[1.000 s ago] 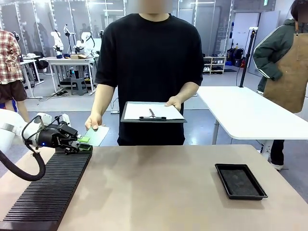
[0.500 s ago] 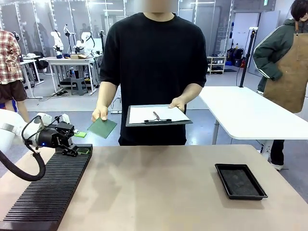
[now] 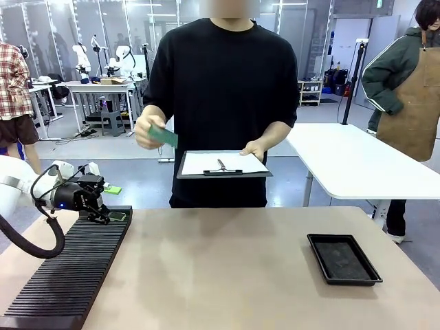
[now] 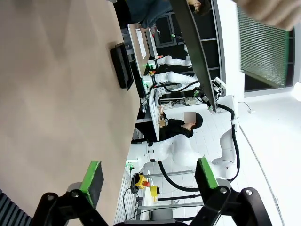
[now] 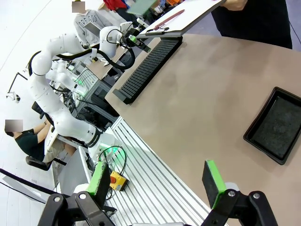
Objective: Inspect the PCB.
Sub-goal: Release the Blank PCB you were holding, then pick up the Blank PCB that the human is holding.
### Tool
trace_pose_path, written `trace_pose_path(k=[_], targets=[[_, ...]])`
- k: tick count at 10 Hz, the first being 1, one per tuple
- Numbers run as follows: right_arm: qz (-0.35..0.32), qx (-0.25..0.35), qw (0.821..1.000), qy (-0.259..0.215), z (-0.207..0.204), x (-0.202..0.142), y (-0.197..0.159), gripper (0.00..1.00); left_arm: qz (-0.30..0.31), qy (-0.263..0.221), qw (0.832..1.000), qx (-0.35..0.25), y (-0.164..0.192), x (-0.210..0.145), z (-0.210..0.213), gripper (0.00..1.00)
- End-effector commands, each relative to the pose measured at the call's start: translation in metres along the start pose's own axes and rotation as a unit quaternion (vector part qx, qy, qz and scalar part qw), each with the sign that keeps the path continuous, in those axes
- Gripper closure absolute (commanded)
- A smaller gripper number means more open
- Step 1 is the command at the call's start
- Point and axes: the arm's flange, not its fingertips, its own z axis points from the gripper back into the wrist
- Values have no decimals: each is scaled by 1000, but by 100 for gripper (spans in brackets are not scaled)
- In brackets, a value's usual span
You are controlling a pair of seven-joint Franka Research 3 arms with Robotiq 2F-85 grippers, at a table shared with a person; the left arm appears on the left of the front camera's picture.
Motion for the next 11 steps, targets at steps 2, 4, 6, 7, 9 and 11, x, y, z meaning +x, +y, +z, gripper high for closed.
trace_pose_path(k=[2,4,6,7,9,11], targets=[[9,4,1000,-4,1,2,0,0,0,-1,1000,-1,0,0,0,0],[9,4,1000,-4,1,2,0,0,0,-1,1000,-1,0,0,0,0],[9,4,1000,-4,1,2,0,0,0,-1,1000,-1,0,0,0,0],[9,4,1000,-4,1,2,0,0,0,-1,1000,-1,0,0,0,0],[9,4,1000,-4,1,2,0,0,0,-1,1000,-1,0,0,0,0],[9,4,1000,-4,1,2,0,0,1,0,1000,0,0,0,0,0]])
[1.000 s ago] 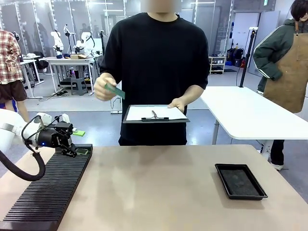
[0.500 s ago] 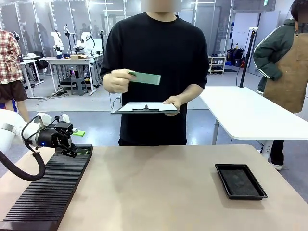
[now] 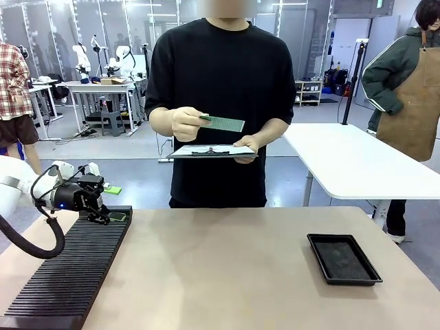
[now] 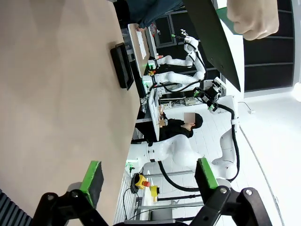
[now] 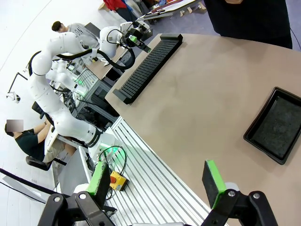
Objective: Inspect the PCB.
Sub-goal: Pick up the Blank PCB that the human is holding.
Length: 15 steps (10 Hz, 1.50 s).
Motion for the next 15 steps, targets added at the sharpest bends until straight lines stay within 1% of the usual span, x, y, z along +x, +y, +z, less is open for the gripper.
trace_pose_path(k=[1,2,3,4,5,6,7,8,9,10,11,12,14,15], targets=[[9,3,1000,-4,1,2,0,0,-3,-11,1000,22,-35,1,4,0],[9,3,1000,-4,1,2,0,0,-25,-9,999,41,-73,-8,9,0],[9,3,1000,-4,1,2,0,0,-27,-19,999,32,-108,-23,16,0],[9,3,1000,-4,1,2,0,0,-9,-36,999,34,-138,-47,31,0],[9,3,1000,-4,1,2,0,0,31,-45,998,31,-160,-77,47,0],[9,3,1000,-4,1,2,0,0,44,-64,996,38,-185,-110,66,0],[9,3,1000,-4,1,2,0,0,23,-88,994,57,-206,-141,86,0],[9,3,1000,-4,1,2,0,0,15,-122,990,76,-218,-174,106,0],[9,3,1000,-4,1,2,0,0,0,-143,985,100,-222,-197,118,0],[9,3,1000,-4,1,2,0,0,-34,-154,976,150,-229,-217,127,0],[9,3,1000,-4,1,2,0,0,-62,-145,973,169,-244,-233,135,0],[9,3,1000,-4,1,2,0,0,-67,-160,961,217,-259,-246,145,0],[9,3,1000,-4,1,2,0,0,-60,-174,952,245,-273,-255,152,0],[9,3,1000,-4,1,2,0,0,-67,-179,952,239,-273,-255,151,0]])
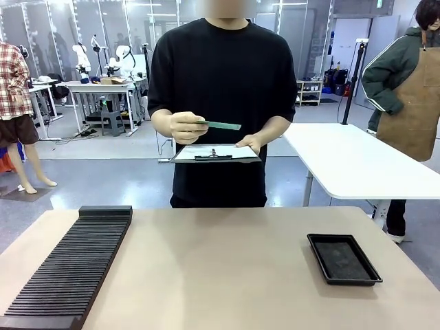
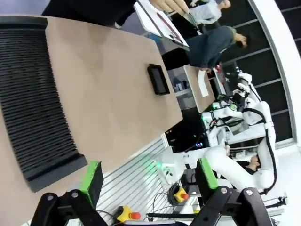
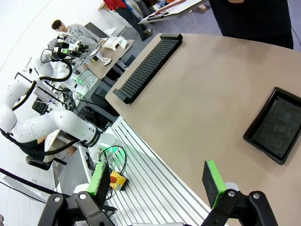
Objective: Inspect the PCB.
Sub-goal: Pick up the Blank PCB that the human is holding.
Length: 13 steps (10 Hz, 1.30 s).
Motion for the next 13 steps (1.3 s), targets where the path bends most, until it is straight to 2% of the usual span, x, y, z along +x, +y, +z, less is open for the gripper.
trace_pose_path(k=[1,2,13], targets=[[10,4,1000,-5,0,0,0,0,16,-9,1000,-2,9,0,-12,0],[10,4,1000,-5,0,0,0,0,0,0,1000,0,0,0,0,0],[10,4,1000,-5,0,0,0,0,0,0,1000,0,0,0,0,0]])
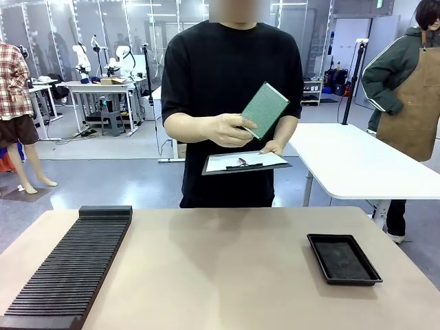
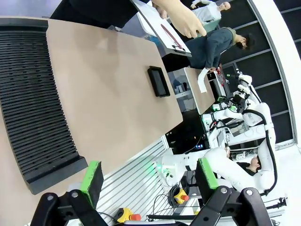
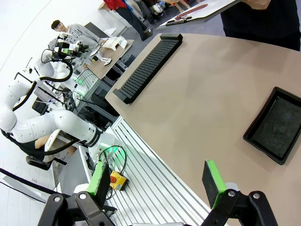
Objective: Inspect the PCB.
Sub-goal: Pick up the Blank PCB that the human is holding.
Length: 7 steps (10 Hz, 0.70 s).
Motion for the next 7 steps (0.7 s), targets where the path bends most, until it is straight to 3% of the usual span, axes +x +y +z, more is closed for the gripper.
trace_pose_path(k=[1,7], targets=[[9,3,1000,-5,0,0,0,0,0,3,1000,5,-2,0,2,0],[9,3,1000,-5,0,0,0,0,0,3,1000,5,-2,0,2,0]])
